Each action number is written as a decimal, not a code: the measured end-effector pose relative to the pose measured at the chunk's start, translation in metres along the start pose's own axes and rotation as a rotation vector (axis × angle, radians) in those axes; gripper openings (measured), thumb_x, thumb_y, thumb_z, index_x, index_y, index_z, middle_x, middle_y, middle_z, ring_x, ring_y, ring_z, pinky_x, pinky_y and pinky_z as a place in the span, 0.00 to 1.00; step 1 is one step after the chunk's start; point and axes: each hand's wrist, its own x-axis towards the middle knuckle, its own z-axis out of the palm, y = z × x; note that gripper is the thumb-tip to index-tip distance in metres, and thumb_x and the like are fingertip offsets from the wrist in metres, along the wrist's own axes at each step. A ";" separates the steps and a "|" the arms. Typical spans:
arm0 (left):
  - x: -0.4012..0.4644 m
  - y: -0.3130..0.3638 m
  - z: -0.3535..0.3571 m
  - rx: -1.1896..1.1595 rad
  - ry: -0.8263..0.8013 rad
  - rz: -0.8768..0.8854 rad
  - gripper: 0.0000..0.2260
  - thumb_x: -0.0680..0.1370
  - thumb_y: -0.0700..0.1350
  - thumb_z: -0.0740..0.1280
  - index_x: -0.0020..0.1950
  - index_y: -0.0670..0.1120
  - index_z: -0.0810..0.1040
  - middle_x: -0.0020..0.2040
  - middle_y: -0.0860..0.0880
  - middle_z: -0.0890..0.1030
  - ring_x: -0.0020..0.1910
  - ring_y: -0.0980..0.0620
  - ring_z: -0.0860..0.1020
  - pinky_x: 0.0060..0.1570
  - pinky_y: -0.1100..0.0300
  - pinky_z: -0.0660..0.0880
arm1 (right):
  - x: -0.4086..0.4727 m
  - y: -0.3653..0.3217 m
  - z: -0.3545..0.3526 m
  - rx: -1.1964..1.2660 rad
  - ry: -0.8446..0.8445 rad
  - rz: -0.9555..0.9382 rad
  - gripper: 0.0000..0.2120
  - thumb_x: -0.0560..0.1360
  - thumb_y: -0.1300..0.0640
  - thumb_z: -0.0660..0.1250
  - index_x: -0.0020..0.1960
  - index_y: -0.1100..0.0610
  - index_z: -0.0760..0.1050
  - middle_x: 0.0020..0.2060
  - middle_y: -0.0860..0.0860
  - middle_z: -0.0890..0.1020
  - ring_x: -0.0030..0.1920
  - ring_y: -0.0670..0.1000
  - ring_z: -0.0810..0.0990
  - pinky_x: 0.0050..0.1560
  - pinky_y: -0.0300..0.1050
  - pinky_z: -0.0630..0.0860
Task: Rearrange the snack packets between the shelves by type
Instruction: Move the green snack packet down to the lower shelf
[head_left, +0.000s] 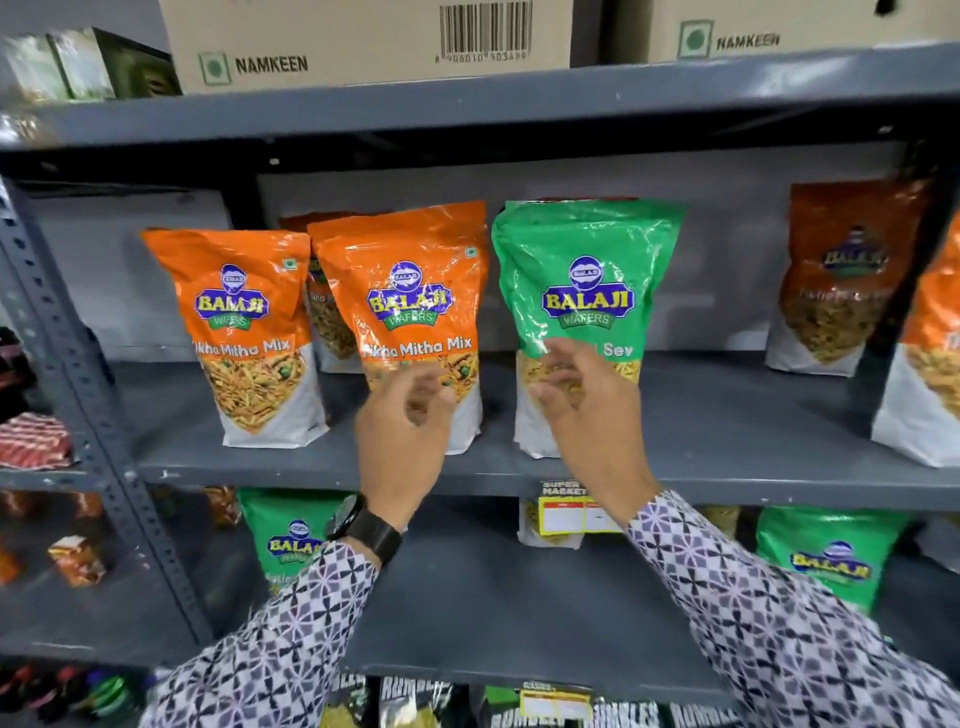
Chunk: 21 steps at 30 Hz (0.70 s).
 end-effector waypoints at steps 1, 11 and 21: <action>-0.001 0.006 0.009 -0.022 -0.118 -0.029 0.11 0.78 0.46 0.73 0.60 0.51 0.84 0.52 0.55 0.85 0.49 0.58 0.83 0.54 0.53 0.82 | 0.001 0.004 -0.011 -0.012 0.043 -0.001 0.20 0.75 0.62 0.75 0.66 0.55 0.77 0.53 0.51 0.83 0.48 0.51 0.83 0.51 0.43 0.82; 0.007 0.020 0.078 -0.270 -0.597 -0.286 0.37 0.71 0.50 0.80 0.76 0.55 0.67 0.72 0.51 0.78 0.71 0.49 0.77 0.73 0.41 0.73 | 0.009 0.059 -0.060 0.055 -0.061 0.311 0.36 0.71 0.57 0.80 0.74 0.52 0.68 0.66 0.48 0.78 0.65 0.49 0.77 0.69 0.51 0.74; -0.015 0.048 0.061 -0.350 -0.506 -0.191 0.28 0.72 0.40 0.80 0.68 0.51 0.74 0.62 0.52 0.84 0.58 0.61 0.82 0.59 0.60 0.79 | -0.014 0.036 -0.081 0.189 -0.056 0.285 0.25 0.73 0.61 0.78 0.67 0.54 0.75 0.58 0.49 0.85 0.58 0.49 0.84 0.62 0.54 0.82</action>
